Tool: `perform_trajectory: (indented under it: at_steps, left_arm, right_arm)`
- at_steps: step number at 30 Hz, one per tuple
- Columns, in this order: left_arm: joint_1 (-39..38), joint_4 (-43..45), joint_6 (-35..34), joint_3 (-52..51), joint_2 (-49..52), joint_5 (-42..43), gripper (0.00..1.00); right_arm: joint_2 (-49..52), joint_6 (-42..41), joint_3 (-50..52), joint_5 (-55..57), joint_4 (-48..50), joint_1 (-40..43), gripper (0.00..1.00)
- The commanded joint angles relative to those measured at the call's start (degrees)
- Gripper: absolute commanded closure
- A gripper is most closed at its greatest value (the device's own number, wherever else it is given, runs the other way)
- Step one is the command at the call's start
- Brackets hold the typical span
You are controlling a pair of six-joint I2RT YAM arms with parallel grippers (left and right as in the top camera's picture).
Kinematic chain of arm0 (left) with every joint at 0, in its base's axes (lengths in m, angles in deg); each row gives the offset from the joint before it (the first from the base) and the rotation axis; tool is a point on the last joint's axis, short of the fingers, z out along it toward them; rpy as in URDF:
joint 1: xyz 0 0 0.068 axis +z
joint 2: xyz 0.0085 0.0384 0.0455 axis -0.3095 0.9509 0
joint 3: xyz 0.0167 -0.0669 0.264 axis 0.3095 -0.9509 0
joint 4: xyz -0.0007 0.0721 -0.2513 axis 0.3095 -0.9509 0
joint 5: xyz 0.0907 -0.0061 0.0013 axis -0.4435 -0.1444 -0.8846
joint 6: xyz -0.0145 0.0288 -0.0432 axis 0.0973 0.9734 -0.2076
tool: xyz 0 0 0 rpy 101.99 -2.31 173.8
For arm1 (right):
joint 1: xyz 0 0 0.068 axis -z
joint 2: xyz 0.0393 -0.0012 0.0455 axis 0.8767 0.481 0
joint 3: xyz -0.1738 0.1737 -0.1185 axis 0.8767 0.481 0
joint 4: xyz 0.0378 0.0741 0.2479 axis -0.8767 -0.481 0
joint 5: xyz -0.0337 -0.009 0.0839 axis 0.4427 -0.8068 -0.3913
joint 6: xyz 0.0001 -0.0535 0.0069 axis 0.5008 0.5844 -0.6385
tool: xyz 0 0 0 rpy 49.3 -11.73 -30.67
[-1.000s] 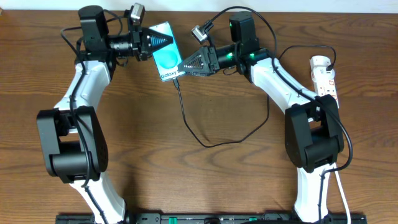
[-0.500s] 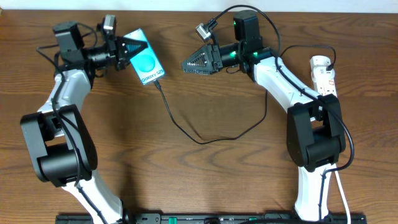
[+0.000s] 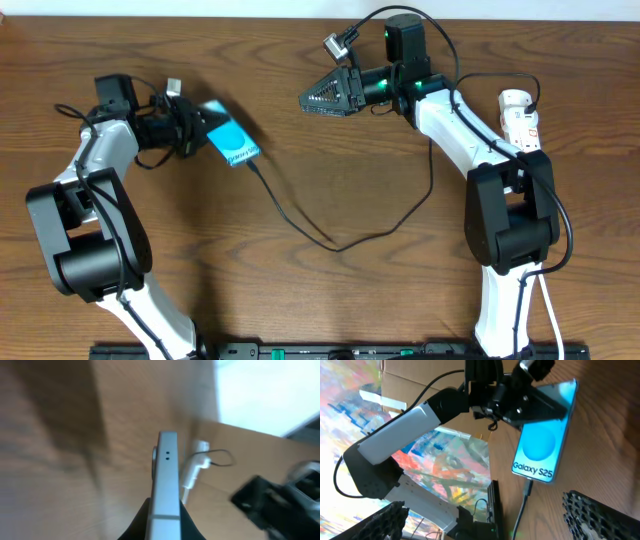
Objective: Plug charger to phone and switch on socket
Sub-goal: 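Lower the plugged phone with the left gripper toward the table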
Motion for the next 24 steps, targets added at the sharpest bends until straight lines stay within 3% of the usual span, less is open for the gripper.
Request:
perform_trajectory:
  at_steps: [1, 6, 16, 24]
  left_arm:
    - [0.0, -5.0, 5.7, 0.5, -1.2, -11.3, 0.93]
    - [0.0, -10.8, 10.5, 0.5, -1.2, -17.6, 0.93]
    - [0.0, -16.9, 10.8, 0.5, -1.2, -31.2, 0.93]
    - [0.0, -18.3, 10.8, 0.5, -1.2, -34.6, 0.93]
  right_arm:
    - [0.0, 0.5, -0.9, -1.2, 0.0, 0.5, 0.01]
    - [0.0, 0.6, -0.9, -1.2, 0.0, 0.5, 0.01]
    - [0.0, 0.9, -0.9, -1.2, 0.0, 0.5, 0.01]
    - [0.0, 0.9, -0.9, -1.2, 0.0, 0.5, 0.01]
